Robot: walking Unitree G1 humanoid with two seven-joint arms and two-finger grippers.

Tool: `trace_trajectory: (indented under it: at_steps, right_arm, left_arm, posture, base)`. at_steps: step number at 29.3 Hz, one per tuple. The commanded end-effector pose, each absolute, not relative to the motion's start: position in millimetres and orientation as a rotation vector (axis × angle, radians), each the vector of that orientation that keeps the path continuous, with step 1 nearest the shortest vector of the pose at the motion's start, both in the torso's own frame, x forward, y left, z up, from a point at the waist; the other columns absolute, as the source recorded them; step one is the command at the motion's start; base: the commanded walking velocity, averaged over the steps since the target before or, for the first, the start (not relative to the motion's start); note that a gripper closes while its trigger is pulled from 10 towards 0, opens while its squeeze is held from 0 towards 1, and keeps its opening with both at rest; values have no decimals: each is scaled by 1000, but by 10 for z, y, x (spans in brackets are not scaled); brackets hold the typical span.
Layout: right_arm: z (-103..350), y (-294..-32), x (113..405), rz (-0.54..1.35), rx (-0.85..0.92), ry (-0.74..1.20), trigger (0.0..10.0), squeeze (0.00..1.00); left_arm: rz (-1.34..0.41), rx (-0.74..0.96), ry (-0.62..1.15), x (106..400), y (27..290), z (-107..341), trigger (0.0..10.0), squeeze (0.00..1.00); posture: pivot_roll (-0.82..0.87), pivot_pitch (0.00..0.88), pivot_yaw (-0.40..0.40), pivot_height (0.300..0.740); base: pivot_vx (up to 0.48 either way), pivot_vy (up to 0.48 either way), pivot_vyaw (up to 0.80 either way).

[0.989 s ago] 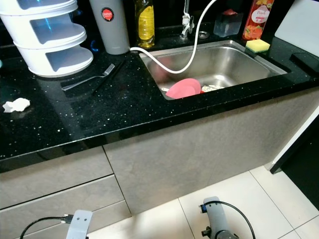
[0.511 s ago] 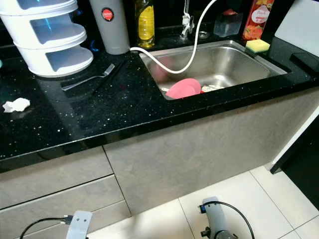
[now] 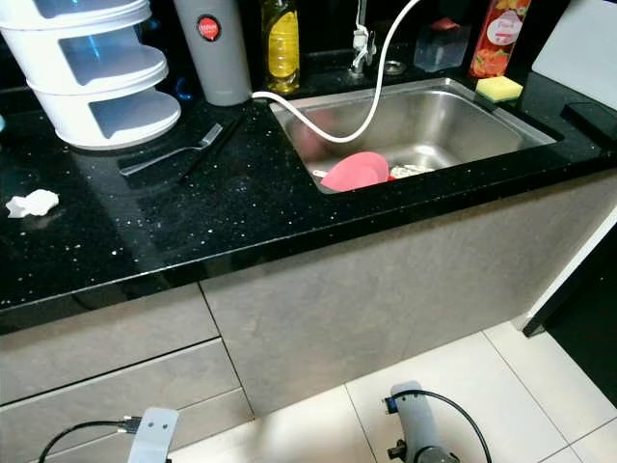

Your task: Kitchen organization

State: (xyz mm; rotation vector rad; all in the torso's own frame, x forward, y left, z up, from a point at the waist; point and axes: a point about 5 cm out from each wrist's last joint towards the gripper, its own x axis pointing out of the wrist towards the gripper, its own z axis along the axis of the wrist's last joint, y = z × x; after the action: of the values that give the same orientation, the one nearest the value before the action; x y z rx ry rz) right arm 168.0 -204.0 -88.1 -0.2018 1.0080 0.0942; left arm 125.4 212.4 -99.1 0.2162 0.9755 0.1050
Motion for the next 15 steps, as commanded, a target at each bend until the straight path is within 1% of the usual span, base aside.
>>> trace_trajectory:
  at_steps: [1,15]
  right_arm:
    - [-892,-2024,1662,103,-208,1017,10000,0]
    - [-896,-2036,1648,102,-211,1023,10000,0]
  left_arm:
    - [114,224,981,1248,2177,-985,10000,0]
    - [116,223,975,1237,2187,-983,10000,0]
  posture:
    - [-29,0,4,740]
    - [-32,0,2,740]
  base:
    - [0,0,0]
    - [0,0,0]
